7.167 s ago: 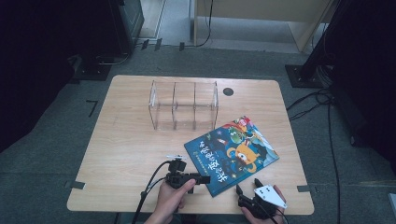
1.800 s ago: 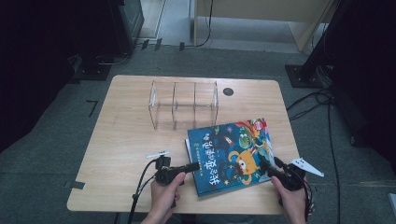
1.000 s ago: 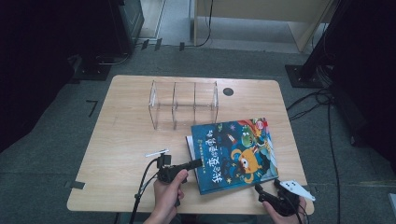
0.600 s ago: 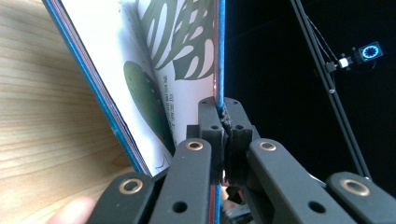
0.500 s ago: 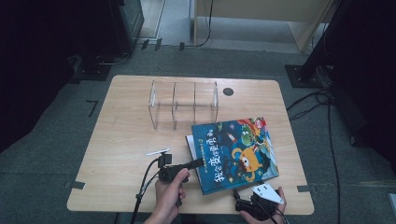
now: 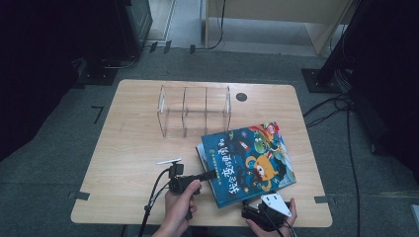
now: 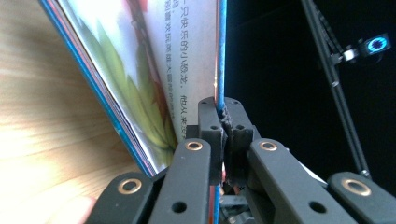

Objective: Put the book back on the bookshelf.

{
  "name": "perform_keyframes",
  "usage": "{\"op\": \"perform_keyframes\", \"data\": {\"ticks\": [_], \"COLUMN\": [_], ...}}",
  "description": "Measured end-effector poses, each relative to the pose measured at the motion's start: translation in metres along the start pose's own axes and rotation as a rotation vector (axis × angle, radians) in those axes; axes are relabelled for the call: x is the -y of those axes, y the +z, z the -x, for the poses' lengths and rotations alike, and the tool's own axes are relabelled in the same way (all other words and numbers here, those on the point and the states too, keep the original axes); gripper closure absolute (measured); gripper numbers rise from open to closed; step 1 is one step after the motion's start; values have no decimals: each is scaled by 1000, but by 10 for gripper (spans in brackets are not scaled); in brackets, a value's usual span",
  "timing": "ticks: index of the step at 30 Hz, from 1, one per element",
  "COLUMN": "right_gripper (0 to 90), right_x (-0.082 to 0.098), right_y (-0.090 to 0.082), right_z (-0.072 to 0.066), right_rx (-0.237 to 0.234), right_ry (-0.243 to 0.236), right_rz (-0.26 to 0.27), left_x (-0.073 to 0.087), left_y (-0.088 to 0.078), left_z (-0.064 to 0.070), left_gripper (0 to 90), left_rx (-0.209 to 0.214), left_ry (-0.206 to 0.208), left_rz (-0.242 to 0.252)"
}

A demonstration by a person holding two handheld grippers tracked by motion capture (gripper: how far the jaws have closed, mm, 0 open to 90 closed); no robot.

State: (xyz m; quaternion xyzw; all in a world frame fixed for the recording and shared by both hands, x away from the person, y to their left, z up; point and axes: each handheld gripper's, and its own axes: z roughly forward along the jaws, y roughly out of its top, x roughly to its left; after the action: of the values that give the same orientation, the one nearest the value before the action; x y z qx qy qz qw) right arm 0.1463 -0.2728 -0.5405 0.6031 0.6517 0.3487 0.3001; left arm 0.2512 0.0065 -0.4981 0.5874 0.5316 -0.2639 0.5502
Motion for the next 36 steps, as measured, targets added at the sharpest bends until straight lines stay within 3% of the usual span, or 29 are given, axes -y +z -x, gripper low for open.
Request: {"op": "perform_keyframes", "data": {"ticks": [3,7,13,18,21,27,30,32,34,36], "right_gripper": [0,0,2,10,20,43,121,234,351,402], "right_x": [1,3,5,6,6,6,4,-3,-16,-31], "right_y": [0,0,-1,-1,0,-1,-5,-14,-23,-25], "right_z": [0,0,1,1,1,3,7,16,28,44], "right_rx": [1,-6,-13,-8,0,0,-7,-27,5,23], "right_ry": [1,-2,-4,5,6,7,28,35,24,47], "right_rz": [13,24,46,50,56,58,49,110,199,228], "left_x": [1,2,6,9,10,12,11,10,10,11], "left_y": [1,3,5,8,8,5,7,7,7,8], "left_z": [-5,-7,-13,-16,-17,-22,-22,-22,-24,-25], "left_gripper": [883,849,751,704,663,616,594,586,582,578], "left_rx": [-2,-57,-187,-184,-221,-229,-223,-226,-233,-241], "left_ry": [-6,31,105,131,147,140,126,129,130,136], "left_rz": [-12,-34,-75,-107,-100,-98,-89,-88,-91,-93]}}
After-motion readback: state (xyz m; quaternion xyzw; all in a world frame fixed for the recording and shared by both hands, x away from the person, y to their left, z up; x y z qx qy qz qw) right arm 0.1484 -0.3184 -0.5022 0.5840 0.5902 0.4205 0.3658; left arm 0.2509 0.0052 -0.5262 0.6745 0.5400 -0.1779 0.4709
